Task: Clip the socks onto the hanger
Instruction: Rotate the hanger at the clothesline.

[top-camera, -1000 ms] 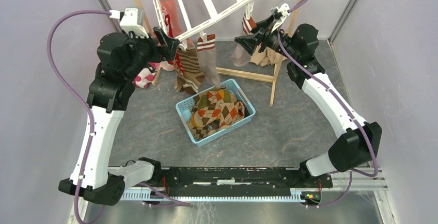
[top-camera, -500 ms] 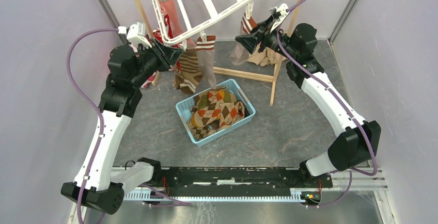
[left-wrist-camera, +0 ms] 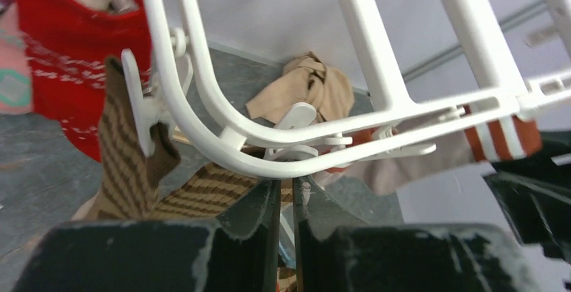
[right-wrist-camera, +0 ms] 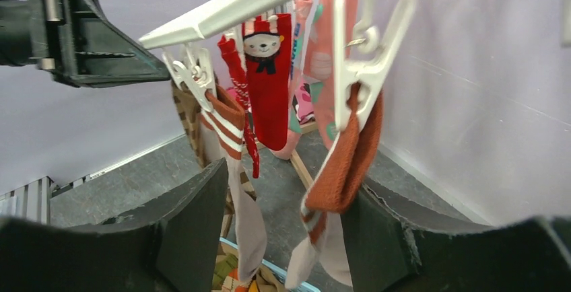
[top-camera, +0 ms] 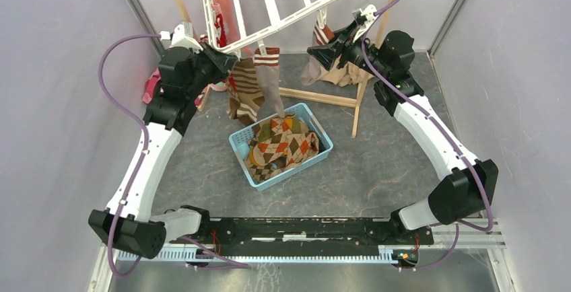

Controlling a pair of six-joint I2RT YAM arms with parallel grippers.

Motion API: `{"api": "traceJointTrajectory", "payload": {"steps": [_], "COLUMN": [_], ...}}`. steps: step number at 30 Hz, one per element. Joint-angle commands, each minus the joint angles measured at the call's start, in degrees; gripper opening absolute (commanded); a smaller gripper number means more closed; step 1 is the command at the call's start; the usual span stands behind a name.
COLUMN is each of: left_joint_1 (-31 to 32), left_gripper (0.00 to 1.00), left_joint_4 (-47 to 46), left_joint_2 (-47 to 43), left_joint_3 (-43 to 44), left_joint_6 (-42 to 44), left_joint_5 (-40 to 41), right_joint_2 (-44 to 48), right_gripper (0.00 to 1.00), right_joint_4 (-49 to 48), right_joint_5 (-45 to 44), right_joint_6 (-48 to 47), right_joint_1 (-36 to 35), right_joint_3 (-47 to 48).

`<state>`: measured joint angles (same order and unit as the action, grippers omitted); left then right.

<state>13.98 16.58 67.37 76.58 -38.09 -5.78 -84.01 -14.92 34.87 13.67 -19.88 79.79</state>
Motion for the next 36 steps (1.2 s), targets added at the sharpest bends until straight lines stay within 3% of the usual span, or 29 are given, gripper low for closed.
{"api": "traceJointTrajectory", "payload": {"steps": [1, 11, 16, 23, 36], "left_joint_1": [-0.31, -3.84, -6.39, -9.67, -18.06], "left_gripper": [0.17, 0.22, 0.23, 0.26, 0.27], "left_joint_4": [0.89, -1.39, -2.02, -4.89, -12.03], "left_joint_2": [1.97, 7.05, 10.98, 15.81, 26.12], "left_joint_3": [5.69, 10.74, 15.24, 19.47, 25.31], "left_joint_6": [-0.18, 0.96, 1.75, 3.02, 1.6], "left_joint_5": [10.8, 15.98, 15.01, 10.82, -3.75], "right_joint_2": [3.31, 7.68, 11.79, 18.06, 19.41], "right_gripper": [0.66, 0.81, 0.83, 0.85, 0.85], "right_joint_4": [-0.25, -0.31, 0.35, 1.6, 3.39], "right_joint_5": [-0.57, 1.57, 4.31, 4.45, 2.78], "right_joint_6": [-0.92, -3.19, -5.71, -8.56, -10.08], "right_joint_1": [-0.17, -0.19, -0.21, -0.25, -0.14], "right_joint_3": [0.46, -3.5, -8.13, -14.02, -14.83]}}
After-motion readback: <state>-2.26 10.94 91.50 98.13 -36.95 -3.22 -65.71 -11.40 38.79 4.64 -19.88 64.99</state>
